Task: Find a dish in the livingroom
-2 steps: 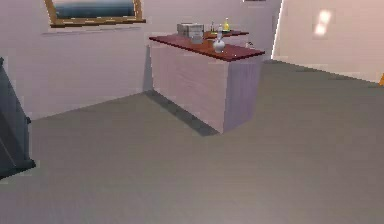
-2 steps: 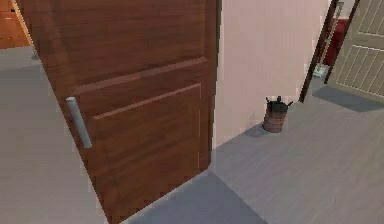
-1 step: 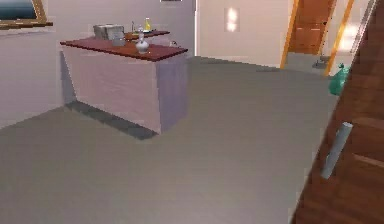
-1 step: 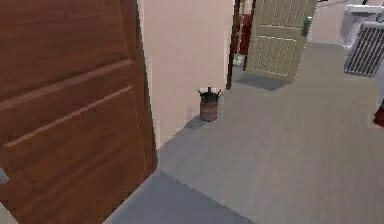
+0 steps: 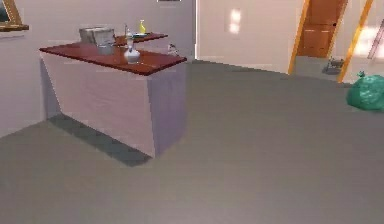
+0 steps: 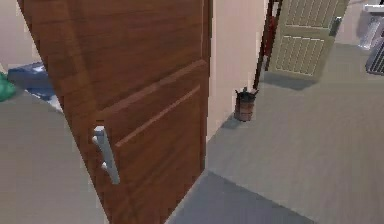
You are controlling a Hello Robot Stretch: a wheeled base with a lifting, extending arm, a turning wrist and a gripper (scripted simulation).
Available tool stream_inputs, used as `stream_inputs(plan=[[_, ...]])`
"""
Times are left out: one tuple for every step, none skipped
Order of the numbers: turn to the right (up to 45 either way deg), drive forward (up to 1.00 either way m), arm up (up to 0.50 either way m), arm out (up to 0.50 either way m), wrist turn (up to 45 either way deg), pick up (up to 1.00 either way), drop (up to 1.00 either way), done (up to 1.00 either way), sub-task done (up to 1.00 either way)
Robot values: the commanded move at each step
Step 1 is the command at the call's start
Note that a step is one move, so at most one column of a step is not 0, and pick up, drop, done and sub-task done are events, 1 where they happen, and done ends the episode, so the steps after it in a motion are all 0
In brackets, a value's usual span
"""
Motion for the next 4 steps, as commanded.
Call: stream_inputs(plan=[[-9.0, 0.0, 0.0, 0.0, 0.0, 0.0, 0.0, 0.0, 0.0], [0.0, 0.25, 0.0, 0.0, 0.0, 0.0, 0.0, 0.0, 0.0], [42.0, 0.0, 0.0, 0.0, 0.0, 0.0, 0.0, 0.0, 0.0], [0.0, 1.0, 0.0, 0.0, 0.0, 0.0, 0.0, 0.0, 0.0]])
